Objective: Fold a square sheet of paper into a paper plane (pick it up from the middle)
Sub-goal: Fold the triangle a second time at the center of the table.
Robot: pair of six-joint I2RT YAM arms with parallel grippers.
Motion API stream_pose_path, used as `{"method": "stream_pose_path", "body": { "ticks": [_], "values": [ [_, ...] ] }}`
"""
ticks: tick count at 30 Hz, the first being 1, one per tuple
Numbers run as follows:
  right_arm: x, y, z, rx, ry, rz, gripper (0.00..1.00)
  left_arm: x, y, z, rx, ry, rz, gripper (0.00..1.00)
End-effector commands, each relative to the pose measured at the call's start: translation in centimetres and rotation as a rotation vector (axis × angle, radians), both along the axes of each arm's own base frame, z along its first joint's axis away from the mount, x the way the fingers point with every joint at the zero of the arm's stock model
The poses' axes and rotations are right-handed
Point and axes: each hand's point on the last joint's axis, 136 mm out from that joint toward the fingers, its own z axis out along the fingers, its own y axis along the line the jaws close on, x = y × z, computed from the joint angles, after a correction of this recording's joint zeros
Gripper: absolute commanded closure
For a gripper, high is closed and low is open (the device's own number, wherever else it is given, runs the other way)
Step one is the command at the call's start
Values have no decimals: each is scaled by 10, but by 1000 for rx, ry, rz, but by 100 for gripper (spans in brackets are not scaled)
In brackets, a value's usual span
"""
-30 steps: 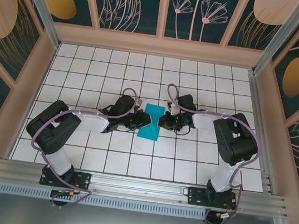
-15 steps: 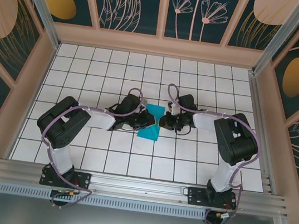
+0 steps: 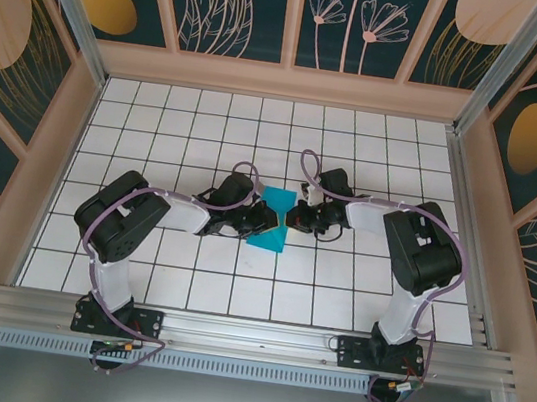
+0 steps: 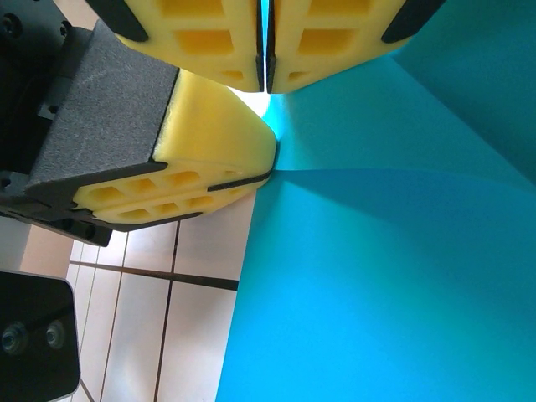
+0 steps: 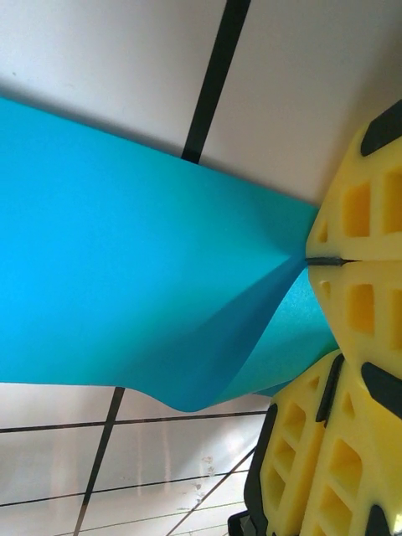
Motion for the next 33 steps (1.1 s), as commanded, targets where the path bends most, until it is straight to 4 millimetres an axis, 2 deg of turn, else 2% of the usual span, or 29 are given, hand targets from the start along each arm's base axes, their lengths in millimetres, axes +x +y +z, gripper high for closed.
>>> {"method": "stream_pose_path", "body": {
  "ticks": [1,24,33],
  "values": [
    [9,-2,0,-15,-15,-3,100,-1,-6,0,-5,-5,-32,86],
    [12,0,-1,-5,-15,7,100,-3,-5,-8,6,12,-37,86],
    [9,-1,0,2,-11,12,100,2,-10,29,-78,-89,-35,86]
  ]
}}
